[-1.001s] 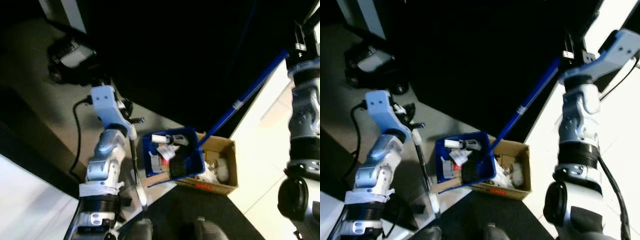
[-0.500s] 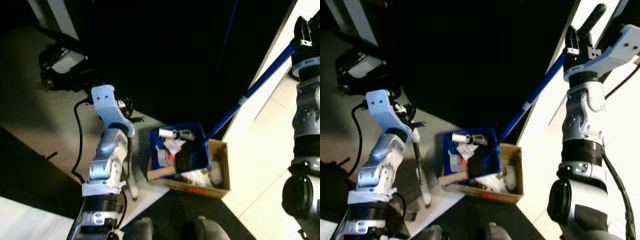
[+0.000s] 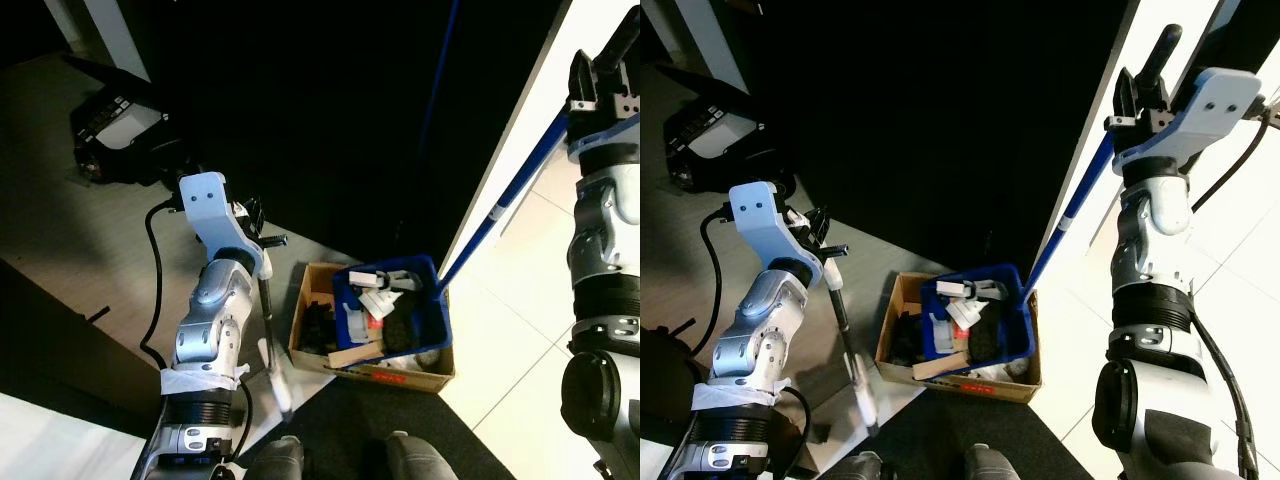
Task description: Sweep floor
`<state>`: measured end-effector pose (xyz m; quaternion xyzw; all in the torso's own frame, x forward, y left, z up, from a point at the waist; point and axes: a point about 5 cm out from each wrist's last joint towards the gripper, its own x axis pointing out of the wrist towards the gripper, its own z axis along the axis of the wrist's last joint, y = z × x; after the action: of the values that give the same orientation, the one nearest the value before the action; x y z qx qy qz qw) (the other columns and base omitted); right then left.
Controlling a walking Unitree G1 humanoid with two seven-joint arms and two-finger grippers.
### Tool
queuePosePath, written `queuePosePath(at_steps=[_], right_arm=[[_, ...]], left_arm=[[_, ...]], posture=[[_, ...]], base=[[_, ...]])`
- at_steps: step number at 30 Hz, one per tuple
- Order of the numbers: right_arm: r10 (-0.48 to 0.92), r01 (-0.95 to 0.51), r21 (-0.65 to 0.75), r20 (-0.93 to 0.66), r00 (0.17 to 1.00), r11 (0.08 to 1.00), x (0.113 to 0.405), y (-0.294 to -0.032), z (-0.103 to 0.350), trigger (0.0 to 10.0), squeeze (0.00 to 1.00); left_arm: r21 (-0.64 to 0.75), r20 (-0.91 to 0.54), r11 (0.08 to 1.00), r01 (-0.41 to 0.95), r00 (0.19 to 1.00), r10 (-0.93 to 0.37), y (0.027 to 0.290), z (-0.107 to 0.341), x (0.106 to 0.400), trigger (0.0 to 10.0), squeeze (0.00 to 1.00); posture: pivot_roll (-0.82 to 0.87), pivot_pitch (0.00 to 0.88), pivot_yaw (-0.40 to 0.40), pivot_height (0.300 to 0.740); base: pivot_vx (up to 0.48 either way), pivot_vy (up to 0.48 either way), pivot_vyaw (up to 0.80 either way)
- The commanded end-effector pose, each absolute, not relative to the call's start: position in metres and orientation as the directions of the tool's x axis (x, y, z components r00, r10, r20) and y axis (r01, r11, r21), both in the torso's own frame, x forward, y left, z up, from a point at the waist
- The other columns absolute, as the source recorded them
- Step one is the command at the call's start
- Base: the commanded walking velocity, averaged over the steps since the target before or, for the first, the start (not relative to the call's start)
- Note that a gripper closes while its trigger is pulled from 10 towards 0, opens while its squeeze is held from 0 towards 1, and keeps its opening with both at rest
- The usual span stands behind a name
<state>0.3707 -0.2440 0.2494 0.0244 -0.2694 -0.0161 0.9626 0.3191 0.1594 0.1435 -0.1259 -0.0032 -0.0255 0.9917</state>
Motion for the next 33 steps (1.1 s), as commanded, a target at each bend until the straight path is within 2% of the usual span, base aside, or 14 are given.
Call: queuePosePath(at_steps=[1,10,14,17,18,23,33], right_arm=[[-0.026,0.006,0.036,0.604,0.796,0.999,0.374,-0.234,0.273,10.0,0.0],[0.104,-0.068,-0.082,0.611,0.785,0.994,0.391,-0.2,0.292,10.0,0.0],[0.195,-0.104,-0.181,0.618,0.761,0.978,0.397,-0.178,0.308,10.0,0.0],[0.213,-0.112,-0.198,0.617,0.758,0.974,0.398,-0.175,0.31,10.0,0.0],[0.27,-0.129,-0.266,0.609,0.746,0.955,0.399,-0.164,0.314,10.0,0.0],[0.34,-0.156,-0.337,0.597,0.727,0.928,0.4,-0.15,0.318,10.0,0.0],[0.571,-0.284,-0.529,0.524,0.632,0.8,0.395,-0.1,0.311,10.0,0.0]], left_arm=[[-0.228,0.021,0.973,0.045,0.999,-0.042,0.163,0.144,0.317,10.0,0.0],[-0.212,0.012,0.977,0.012,1.0,-0.01,0.172,0.139,0.306,10.0,0.0],[-0.215,0.006,0.976,-0.03,0.999,0.032,0.178,0.135,0.296,10.0,0.0],[-0.216,0.005,0.976,-0.038,0.999,0.04,0.179,0.134,0.294,10.0,0.0],[-0.216,0.003,0.975,-0.053,0.998,0.055,0.181,0.133,0.29,10.0,0.0],[-0.216,0.001,0.974,-0.065,0.998,0.067,0.183,0.132,0.286,10.0,0.0],[-0.218,0.006,0.973,-0.079,0.997,0.083,0.183,0.133,0.28,10.0,0.0]], posture=[[-0.02,0.063,0.012,0.74],[0.04,0.066,-0.028,0.74],[0.06,0.066,-0.057,0.74],[0.07,0.067,-0.063,0.74],[0.08,0.069,-0.073,0.74],[0.1,0.071,-0.083,0.74],[0.12,0.084,-0.109,0.74]], base=[[0.0,0.0,0.0],[0.0,0.0,0.0],[0.0,0.0,0.0],[0.0,0.0,0.0],[0.0,0.0,0.0],[0.0,0.0,0.0],[0.0,0.0,0.0]])
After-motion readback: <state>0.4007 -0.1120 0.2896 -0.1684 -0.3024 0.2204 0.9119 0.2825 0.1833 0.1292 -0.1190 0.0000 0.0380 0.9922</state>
